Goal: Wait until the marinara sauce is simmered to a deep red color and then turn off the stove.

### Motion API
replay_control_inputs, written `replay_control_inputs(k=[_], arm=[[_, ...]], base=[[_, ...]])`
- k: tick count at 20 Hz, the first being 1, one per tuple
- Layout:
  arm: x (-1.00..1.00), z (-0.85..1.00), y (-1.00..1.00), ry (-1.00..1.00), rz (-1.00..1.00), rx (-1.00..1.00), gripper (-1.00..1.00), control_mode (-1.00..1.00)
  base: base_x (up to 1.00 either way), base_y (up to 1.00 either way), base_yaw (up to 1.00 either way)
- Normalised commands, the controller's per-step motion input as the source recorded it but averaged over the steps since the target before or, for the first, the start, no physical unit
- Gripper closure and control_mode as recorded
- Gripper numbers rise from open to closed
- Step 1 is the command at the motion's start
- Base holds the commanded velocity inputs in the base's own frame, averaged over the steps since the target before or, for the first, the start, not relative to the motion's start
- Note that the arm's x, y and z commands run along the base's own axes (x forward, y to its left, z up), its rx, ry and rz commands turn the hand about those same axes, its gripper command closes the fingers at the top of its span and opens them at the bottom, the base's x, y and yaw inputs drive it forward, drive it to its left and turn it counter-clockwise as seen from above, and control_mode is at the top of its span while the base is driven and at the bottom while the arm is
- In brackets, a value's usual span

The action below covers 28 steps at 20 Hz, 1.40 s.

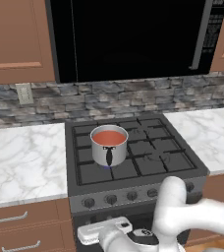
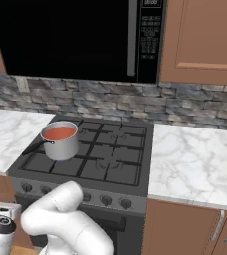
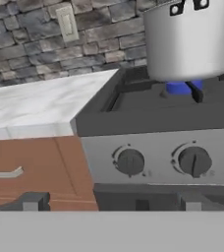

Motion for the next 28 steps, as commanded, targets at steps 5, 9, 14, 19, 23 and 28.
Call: replay_control_inputs(k=[5, 9, 14, 19, 23, 28], arm=[[0.00, -0.15, 0.00, -0.22, 0.00, 0.06, -1.00, -1.00], [0.05, -0.08, 0.00, -0.09, 0.00, 0.00, -1.00, -1.00], [0.20, -0.01, 0.00, -0.04, 0.00, 0.00, -1.00, -1.00], [0.36, 0.00, 0.00, -0.06, -0.03, 0.01, -1.00, -1.00], [0.36, 0.00, 0.00, -0.01, -0.01, 0.00, -1.00, -1.00], [0.27, -0.04, 0.00, 0.00, 0.00, 0.05, -1.00, -1.00]], base=[[0.00, 0.00, 0.00], [0.00, 0.00, 0.00], [0.00, 0.00, 0.00], [0.00, 0.00, 0.00], [0.00, 0.00, 0.00], [0.00, 0.00, 0.00]])
